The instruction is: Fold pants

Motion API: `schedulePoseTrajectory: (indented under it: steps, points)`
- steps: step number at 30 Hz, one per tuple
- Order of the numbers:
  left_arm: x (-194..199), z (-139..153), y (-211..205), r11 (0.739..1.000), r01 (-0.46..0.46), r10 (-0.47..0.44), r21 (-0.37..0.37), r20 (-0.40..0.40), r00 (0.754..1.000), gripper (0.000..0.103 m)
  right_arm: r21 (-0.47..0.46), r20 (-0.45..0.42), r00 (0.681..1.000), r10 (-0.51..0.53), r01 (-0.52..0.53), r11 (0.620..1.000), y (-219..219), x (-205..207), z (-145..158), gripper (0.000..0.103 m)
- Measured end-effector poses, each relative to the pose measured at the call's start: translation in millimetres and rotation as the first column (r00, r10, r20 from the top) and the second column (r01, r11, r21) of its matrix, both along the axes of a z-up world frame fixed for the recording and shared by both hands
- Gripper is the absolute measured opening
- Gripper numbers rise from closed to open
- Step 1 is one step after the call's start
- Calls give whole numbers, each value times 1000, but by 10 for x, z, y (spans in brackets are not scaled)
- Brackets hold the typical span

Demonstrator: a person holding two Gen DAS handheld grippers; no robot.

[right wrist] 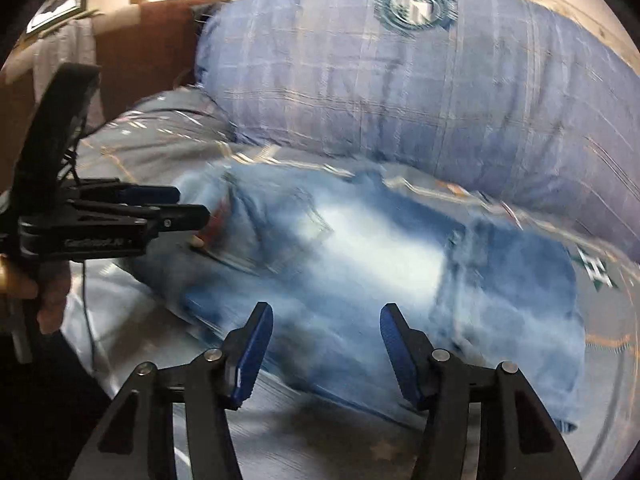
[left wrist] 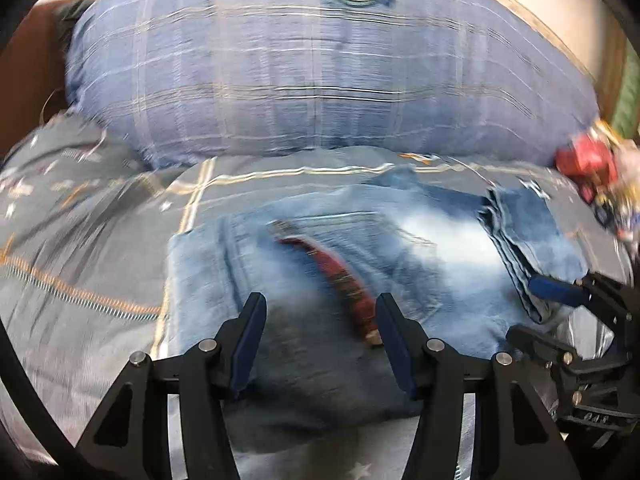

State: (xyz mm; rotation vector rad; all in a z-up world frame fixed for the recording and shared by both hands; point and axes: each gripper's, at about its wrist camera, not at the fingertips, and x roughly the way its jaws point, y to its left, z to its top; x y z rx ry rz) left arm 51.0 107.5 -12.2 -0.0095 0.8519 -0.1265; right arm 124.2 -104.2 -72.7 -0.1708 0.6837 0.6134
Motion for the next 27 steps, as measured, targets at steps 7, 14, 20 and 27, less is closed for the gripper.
schedulePoseTrajectory:
  steps: [7,14,20,27]
  points:
    - [87,-428,161,1000,-27,26,-14,-75,997,60,-46,-91,995,39,-43,998,432,76,-426,61]
    - [-30,-212,237,995,-64,64,-78,-2,998,59,25,-150,988,-43,47,999,314,58,-188,61]
    - [108,-286,212,996,-87,88,14,-36,995,59,9,-128,988,-84,85,996,201,73,94,62]
    - [176,-378,303,994,-101,97,-32,-96,991,60,-109,-223,972,-69,45,993,425,204,-304,62]
